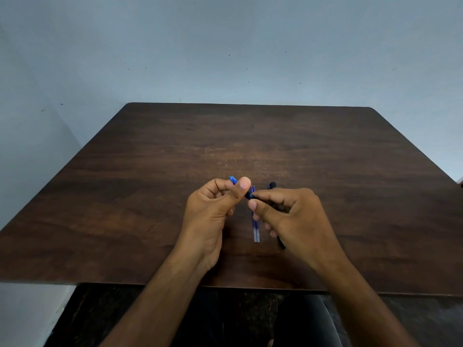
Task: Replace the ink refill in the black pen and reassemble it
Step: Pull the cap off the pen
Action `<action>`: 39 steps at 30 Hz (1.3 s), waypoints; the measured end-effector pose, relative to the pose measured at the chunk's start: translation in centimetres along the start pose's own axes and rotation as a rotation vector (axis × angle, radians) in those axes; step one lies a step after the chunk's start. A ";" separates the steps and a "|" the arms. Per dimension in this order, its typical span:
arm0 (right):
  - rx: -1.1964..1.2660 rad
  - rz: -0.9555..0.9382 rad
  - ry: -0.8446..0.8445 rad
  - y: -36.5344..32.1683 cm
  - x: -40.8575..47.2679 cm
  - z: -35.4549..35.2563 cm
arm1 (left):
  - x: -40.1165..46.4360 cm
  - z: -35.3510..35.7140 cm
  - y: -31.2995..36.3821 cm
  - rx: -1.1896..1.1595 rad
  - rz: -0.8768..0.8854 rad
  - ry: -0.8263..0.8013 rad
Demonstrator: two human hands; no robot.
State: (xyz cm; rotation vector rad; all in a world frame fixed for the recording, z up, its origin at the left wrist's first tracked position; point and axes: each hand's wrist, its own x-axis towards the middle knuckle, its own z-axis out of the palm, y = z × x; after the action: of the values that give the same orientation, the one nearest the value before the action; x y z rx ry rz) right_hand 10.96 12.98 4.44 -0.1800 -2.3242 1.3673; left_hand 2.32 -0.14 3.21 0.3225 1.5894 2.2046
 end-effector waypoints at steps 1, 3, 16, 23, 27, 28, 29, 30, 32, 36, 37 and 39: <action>-0.002 0.002 0.008 0.0 0.0 0.0 | -0.1 -0.1 0.0 0.008 -0.007 -0.039; 0.006 0.016 0.024 0.3 0.1 -0.2 | -0.4 -0.3 0.2 0.022 -0.012 -0.149; -0.017 0.049 0.027 0.5 0.0 -0.1 | 0.0 -0.1 0.1 -0.043 -0.045 0.056; 0.003 0.085 0.041 0.4 0.0 -0.1 | 0.0 -0.3 0.2 -0.033 -0.045 0.045; 0.041 0.074 0.057 0.3 0.0 0.0 | -0.2 -0.4 0.3 -0.022 -0.049 0.047; 0.037 0.075 0.059 0.3 0.0 0.0 | -0.2 -0.4 0.4 -0.015 -0.045 0.045; 0.030 0.078 0.058 0.3 0.0 -0.1 | -0.3 -0.4 0.5 -0.007 -0.039 0.044; 0.024 0.081 0.057 0.3 0.0 -0.1 | -0.3 -0.4 0.6 -0.001 -0.032 0.047; 0.020 0.086 0.068 0.3 0.0 -0.1 | -0.2 -0.4 0.9 0.002 -0.018 0.067; 0.012 0.097 0.087 0.5 0.1 -0.3 | 0.2 -0.7 1.8 -0.053 0.021 0.070; 0.012 0.102 0.088 0.6 0.0 -0.3 | 0.3 -0.9 2.0 -0.071 0.033 0.072; 0.021 0.115 0.095 0.7 0.0 -0.3 | 0.6 -1.3 2.4 -0.070 0.051 0.091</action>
State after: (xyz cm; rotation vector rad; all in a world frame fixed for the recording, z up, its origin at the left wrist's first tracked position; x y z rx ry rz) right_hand 11.04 13.60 3.93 -0.3692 -2.2506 1.4059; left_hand 0.82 -1.64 5.02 0.2481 1.5619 2.3379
